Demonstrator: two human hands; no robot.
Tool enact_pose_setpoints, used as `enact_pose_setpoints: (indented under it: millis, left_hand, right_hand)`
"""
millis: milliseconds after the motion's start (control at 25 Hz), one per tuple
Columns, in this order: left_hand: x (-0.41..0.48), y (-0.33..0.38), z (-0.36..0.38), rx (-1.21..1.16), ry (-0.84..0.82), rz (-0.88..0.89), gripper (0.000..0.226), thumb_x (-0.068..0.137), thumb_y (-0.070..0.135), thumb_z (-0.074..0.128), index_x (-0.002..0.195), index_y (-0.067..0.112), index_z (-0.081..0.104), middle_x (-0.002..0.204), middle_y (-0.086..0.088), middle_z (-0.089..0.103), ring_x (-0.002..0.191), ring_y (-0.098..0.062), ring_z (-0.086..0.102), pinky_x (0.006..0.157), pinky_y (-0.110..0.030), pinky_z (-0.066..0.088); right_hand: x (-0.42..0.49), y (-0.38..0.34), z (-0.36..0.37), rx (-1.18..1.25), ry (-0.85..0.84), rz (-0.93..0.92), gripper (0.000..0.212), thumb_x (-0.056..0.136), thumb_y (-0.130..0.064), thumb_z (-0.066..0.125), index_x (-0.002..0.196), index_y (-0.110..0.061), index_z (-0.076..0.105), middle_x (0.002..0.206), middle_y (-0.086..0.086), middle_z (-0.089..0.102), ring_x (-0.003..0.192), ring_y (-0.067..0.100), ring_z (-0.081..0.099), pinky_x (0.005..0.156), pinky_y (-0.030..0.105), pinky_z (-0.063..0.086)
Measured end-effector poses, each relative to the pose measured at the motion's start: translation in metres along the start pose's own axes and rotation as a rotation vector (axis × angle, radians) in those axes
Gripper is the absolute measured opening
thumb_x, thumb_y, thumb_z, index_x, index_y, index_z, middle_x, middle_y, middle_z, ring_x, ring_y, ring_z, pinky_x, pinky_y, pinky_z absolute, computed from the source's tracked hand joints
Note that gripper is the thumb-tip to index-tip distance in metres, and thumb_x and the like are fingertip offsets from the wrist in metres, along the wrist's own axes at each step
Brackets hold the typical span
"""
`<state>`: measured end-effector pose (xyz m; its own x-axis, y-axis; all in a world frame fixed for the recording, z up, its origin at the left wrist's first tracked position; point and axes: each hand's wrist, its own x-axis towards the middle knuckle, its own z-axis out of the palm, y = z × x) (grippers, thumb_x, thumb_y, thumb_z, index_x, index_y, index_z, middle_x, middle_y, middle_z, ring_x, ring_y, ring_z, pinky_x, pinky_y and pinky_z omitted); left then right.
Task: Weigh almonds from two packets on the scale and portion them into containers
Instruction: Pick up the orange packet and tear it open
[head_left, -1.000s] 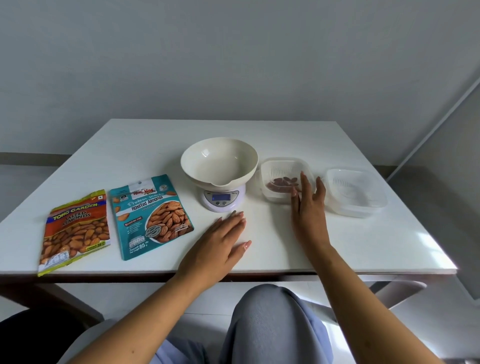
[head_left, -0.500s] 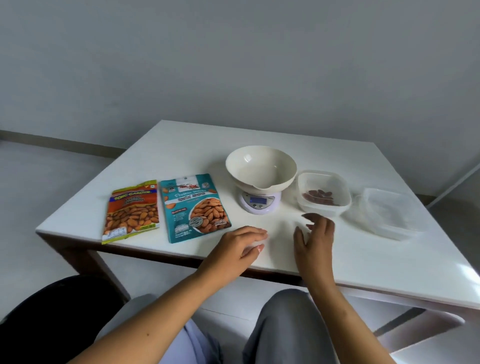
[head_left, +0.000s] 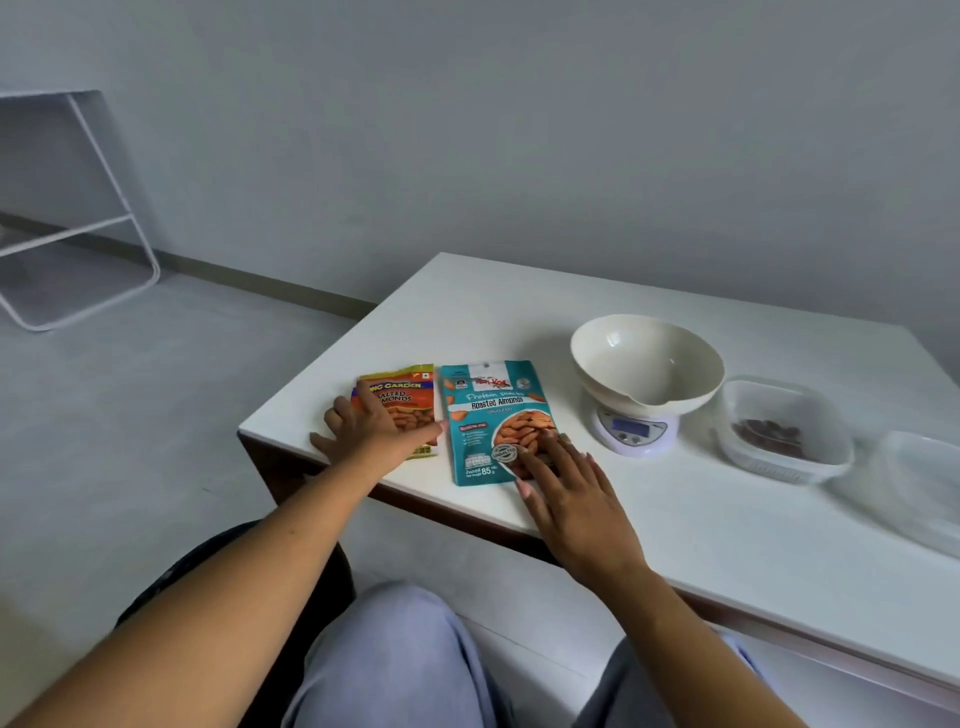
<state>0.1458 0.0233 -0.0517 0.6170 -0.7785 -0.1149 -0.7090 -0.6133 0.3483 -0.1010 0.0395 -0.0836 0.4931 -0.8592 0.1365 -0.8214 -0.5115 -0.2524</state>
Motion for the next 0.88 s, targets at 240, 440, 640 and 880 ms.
enact_pose_setpoints:
  millis: [240, 440, 640, 880]
  left_hand:
    - [0.005, 0.004, -0.005, -0.011, 0.052, 0.012, 0.111, 0.07, 0.057, 0.071, 0.148, 0.012, 0.007, 0.147, -0.017, 0.025, 0.137, -0.036, 0.026, 0.11, -0.058, 0.026]
    - [0.003, -0.013, -0.006, -0.14, 0.091, -0.026, 0.1, 0.066, 0.047, 0.076, 0.14, 0.008, 0.022, 0.138, -0.021, 0.035, 0.127, -0.038, 0.036, 0.103, -0.048, 0.035]
    - [-0.013, -0.018, -0.013, -0.21, 0.159, 0.148, 0.112, 0.062, 0.038, 0.082, 0.147, 0.013, 0.014, 0.138, -0.016, 0.039, 0.125, -0.034, 0.044, 0.101, -0.051, 0.039]
    - [-0.056, 0.004, -0.013, -0.299, 0.281, 0.696, 0.123, 0.057, 0.031, 0.083, 0.15, 0.023, 0.005, 0.128, -0.005, 0.042, 0.12, -0.024, 0.045, 0.1, -0.047, 0.039]
  right_hand:
    - [-0.001, -0.003, -0.002, -0.024, -0.01, 0.001, 0.084, 0.079, -0.064, -0.015, 0.151, -0.032, 0.014, 0.162, -0.003, 0.006, 0.149, 0.015, -0.001, 0.122, 0.033, 0.002]
    - [-0.003, -0.005, -0.005, -0.027, -0.046, 0.007, 0.079, 0.081, -0.062, -0.01, 0.151, -0.032, 0.01, 0.162, -0.003, 0.002, 0.149, 0.014, -0.004, 0.121, 0.032, -0.003]
    - [-0.002, -0.002, -0.008, 0.097, -0.038, 0.005, 0.079, 0.081, -0.068, -0.002, 0.148, -0.031, 0.022, 0.16, -0.004, 0.014, 0.148, 0.017, 0.008, 0.122, 0.034, 0.011]
    - [0.006, -0.005, -0.038, 0.832, 0.164, 0.138, 0.03, 0.096, -0.035, 0.048, 0.112, -0.012, 0.06, 0.113, 0.002, 0.065, 0.102, 0.017, 0.063, 0.084, 0.016, 0.053]
